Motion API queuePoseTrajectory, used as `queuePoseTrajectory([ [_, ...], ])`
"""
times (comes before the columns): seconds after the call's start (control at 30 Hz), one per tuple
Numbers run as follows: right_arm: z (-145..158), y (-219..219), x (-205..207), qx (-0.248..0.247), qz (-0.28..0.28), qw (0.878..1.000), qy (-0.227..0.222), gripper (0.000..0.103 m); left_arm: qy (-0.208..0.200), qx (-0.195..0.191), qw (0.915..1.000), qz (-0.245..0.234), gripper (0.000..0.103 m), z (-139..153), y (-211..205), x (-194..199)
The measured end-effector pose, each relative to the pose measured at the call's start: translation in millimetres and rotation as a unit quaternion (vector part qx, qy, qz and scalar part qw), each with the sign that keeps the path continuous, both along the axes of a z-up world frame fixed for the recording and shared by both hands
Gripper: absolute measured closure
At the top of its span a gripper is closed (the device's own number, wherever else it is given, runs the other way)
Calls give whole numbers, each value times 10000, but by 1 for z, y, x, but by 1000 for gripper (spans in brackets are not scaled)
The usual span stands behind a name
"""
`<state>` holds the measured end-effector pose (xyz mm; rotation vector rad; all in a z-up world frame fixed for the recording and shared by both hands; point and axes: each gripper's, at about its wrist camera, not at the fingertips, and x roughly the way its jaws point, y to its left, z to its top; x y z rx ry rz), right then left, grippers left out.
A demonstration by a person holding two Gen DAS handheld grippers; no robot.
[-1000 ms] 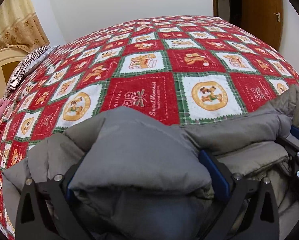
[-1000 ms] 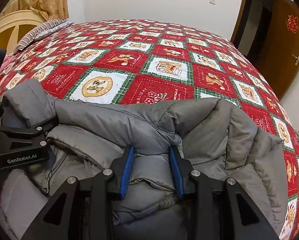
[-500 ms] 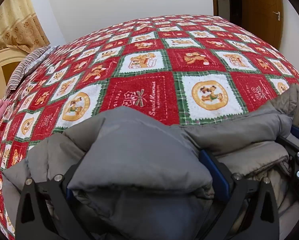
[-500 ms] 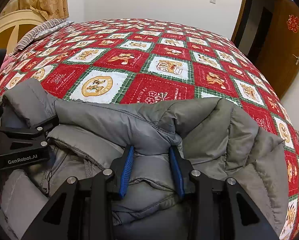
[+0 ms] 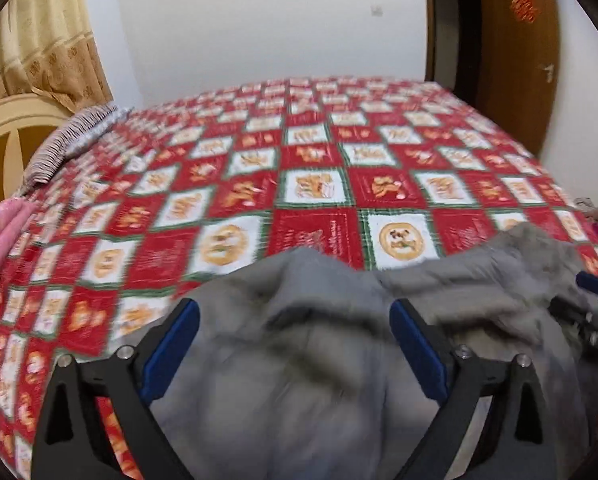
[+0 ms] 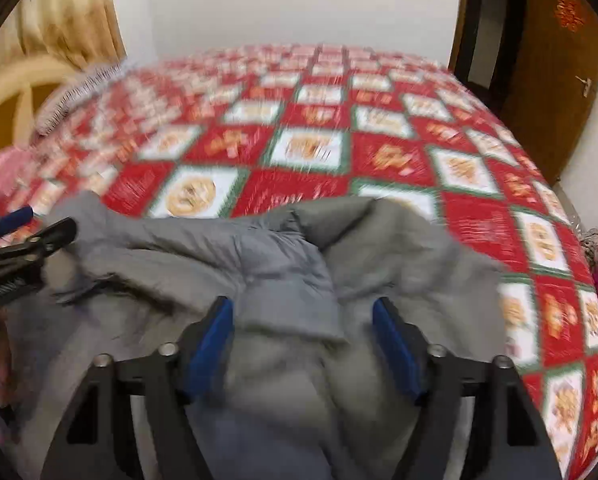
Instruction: Fold large clothes
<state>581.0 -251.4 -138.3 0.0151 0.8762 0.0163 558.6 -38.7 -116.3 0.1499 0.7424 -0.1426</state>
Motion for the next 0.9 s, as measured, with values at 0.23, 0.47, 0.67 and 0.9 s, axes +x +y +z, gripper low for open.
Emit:
queuePoseTrajectory([
  [0.23,-1,-51,-137,113,-55,9996,260,29,156,523,9984,-134,0,-23,70,-137],
  [0.47,-36,-81,-274,422,-307,9972,535,29,611,546,9966,75,0,-68,103,-231],
  [0.67,-45,-96,-347,683,-502,9956,411,29,856,24,9963,117,0,-88,119,-284],
  [0.9,-51,-91,-406,844,-396,9950,351,30,993,-399,9942,-59,0,-100,131,-318],
])
